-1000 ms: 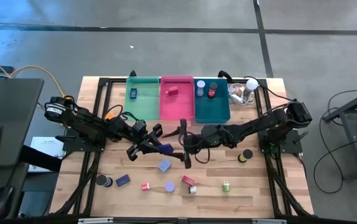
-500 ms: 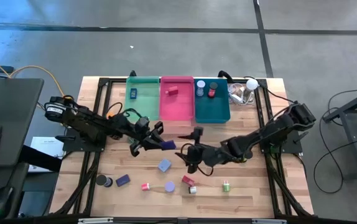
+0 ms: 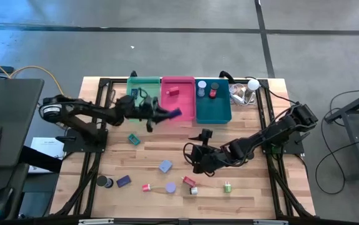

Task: Pick & Place Office items
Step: Put the violet digital clock into the light blue bin

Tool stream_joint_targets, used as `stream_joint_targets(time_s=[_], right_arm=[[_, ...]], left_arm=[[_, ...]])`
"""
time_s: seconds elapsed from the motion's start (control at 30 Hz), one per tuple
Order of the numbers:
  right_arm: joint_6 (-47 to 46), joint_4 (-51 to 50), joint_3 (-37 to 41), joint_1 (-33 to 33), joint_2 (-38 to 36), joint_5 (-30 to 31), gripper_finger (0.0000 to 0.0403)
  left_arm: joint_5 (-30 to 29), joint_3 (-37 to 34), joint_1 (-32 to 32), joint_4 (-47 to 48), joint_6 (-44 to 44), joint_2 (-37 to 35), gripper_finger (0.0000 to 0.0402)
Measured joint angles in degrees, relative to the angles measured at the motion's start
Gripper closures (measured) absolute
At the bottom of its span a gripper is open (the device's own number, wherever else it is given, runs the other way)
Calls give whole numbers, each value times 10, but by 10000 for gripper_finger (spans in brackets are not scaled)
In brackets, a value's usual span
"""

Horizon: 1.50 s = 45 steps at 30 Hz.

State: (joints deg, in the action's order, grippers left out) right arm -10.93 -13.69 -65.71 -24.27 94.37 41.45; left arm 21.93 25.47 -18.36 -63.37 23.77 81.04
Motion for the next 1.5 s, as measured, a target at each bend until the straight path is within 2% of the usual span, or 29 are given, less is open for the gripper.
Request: stream_joint_targets(time_s=[0.13, 0.27, 0.4, 0.53, 0.63, 0.73, 1.0, 1.23, 1.5], right_arm=[[0, -6, 0, 0, 0, -5, 94], [0, -14, 0, 0, 0, -14, 94], [0, -14, 0, 1, 0, -14, 94], [0, -13, 0, 11, 0, -14, 94], [-2, -11, 0, 22, 0, -17, 94], [-10, -9, 0, 35, 0, -45, 94], [-13, 0, 0, 54, 0, -117, 94], [-13, 6, 0, 56, 0, -119, 94], [-13, 6, 0, 56, 0, -120, 94]], left_arm=[[-71, 0, -44, 128, -81, -67, 338], [-224, 0, -64, 293, -145, -153, 338], [-379, 0, -63, 436, -134, -214, 338], [-446, 0, -66, 500, -88, -228, 338], [-472, 0, -79, 519, -61, -221, 338], [-477, 0, -105, 543, -28, -203, 338], [-473, 0, -152, 528, -10, -106, 338], [-472, 0, -172, 483, -10, -52, 333], [-472, 0, -183, 464, -14, -44, 330]])
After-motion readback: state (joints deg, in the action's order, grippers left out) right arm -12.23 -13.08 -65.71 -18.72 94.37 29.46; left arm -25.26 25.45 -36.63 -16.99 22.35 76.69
